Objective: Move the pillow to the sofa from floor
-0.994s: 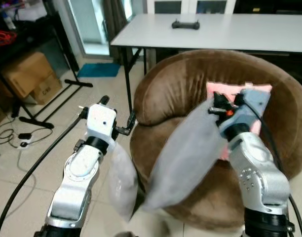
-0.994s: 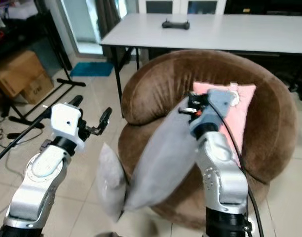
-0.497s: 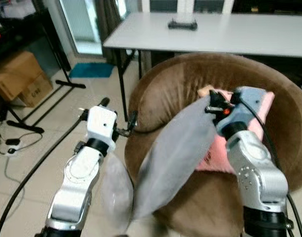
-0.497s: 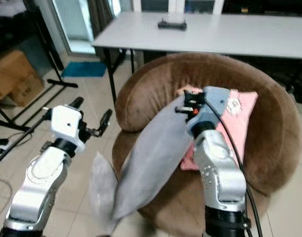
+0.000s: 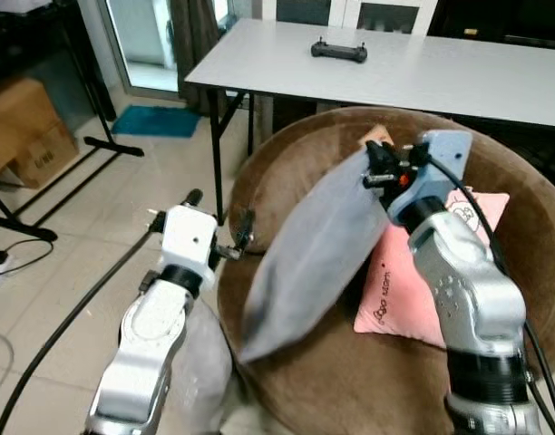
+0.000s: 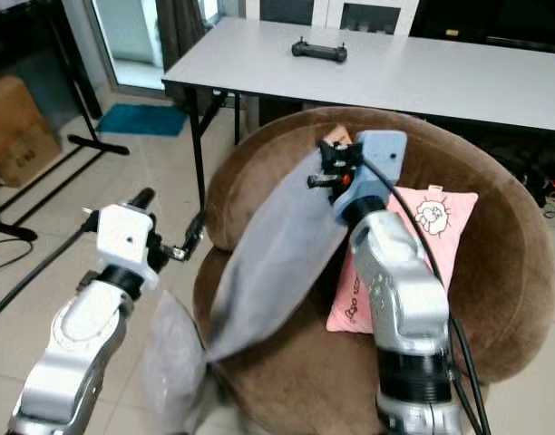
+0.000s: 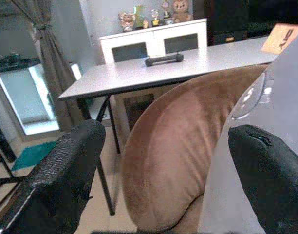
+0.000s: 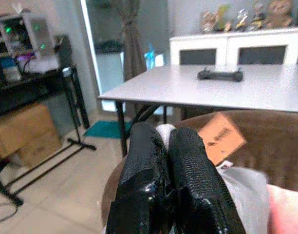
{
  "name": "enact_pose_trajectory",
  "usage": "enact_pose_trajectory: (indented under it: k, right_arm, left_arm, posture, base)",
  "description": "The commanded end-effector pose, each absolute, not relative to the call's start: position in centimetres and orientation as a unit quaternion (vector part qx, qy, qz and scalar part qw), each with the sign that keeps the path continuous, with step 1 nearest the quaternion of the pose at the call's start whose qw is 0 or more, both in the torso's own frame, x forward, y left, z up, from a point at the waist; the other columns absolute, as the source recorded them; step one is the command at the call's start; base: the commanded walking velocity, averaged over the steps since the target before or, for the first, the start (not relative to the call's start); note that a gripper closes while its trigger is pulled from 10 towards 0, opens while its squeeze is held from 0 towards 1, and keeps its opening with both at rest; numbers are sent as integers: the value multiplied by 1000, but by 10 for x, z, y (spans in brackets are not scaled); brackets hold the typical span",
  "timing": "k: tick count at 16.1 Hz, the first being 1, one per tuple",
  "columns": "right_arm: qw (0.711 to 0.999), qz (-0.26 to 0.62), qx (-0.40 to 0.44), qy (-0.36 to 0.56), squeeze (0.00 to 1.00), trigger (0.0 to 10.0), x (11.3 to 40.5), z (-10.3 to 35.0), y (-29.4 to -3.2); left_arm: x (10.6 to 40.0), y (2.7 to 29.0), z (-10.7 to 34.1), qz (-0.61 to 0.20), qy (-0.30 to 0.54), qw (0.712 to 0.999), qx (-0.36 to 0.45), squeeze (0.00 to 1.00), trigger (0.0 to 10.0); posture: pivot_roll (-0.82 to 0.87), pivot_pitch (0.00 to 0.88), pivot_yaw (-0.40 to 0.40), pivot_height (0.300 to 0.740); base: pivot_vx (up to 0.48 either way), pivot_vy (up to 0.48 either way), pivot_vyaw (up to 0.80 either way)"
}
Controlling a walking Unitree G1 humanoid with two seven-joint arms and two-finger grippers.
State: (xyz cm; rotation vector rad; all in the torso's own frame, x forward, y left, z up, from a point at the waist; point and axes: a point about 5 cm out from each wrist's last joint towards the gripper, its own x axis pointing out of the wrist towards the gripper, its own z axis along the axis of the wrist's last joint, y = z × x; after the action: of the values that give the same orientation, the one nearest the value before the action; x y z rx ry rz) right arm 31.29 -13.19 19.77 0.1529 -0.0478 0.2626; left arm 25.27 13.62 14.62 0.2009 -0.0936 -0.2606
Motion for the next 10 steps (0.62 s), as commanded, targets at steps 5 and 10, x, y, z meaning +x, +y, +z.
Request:
enact_pose_trajectory:
  k: [5,10]
  right_arm:
    - [961,254,76,-72,0,10000,338,223,-97]
    - [944,317,63,-61,0,10000,373,215,-79]
  left_arm:
    - [246,147,139,-152,-7,980,127,0,10000]
    - [234,157,138,-152,12,978,145,0,10000]
  posture:
    - [85,0,-26,740]
    - [137,0,-49,740]
  base:
    - [0,0,0]
    - [0,0,0]
